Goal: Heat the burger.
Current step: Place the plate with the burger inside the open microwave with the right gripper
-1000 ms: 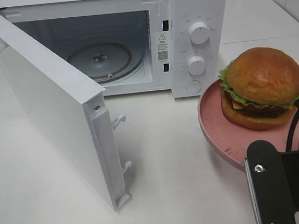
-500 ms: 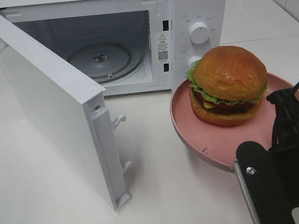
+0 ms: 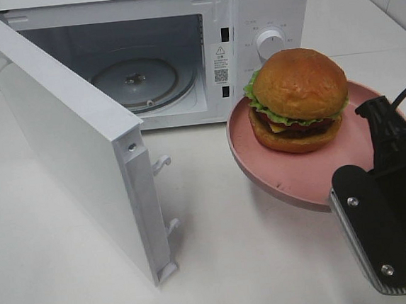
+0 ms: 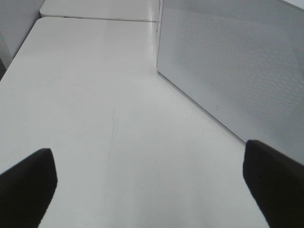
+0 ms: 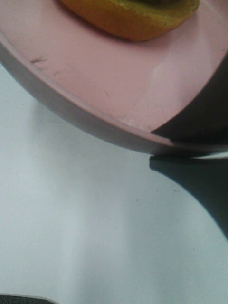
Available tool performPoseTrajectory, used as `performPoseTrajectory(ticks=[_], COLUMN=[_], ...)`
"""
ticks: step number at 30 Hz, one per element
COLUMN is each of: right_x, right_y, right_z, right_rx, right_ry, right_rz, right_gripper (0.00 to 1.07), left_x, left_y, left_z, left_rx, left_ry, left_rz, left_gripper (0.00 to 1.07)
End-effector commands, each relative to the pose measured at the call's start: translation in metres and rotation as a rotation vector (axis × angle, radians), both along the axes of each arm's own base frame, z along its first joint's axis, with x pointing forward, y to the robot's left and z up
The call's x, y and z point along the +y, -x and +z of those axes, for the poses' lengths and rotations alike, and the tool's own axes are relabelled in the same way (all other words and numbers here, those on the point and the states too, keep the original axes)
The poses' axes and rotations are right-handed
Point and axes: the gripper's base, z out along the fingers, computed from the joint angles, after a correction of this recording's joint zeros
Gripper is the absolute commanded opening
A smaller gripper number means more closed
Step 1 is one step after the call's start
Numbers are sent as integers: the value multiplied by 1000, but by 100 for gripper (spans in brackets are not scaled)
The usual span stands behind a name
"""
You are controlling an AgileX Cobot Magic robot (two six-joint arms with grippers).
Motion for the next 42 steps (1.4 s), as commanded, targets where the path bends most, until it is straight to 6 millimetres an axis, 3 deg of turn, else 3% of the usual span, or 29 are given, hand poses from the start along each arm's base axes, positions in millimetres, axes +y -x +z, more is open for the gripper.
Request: performPoseTrajectory(ticks=[1,23,33,36,42], right_x=[-4,-22,-12,-9,-1], right_y=[-9,-30,-48,-55,-54], right_z=[3,-8,-5,6,8], right_rx=[-36,36,40,9,-5], right_ry=[-11,-37,-37,-53,-74], right_rz=[84,203,203,202,225], right_gripper=[0,0,0,0,0], left_x=[0,0,0,0,0], left_y=[0,0,0,0,0], left_z=[-1,-1,-1,-1,-1], left_rx=[-1,-1,-1,-1,-1], left_ry=[4,4,4,4,4], left_rz=[1,1,1,1,1], left_gripper=[100,100,100,100,100])
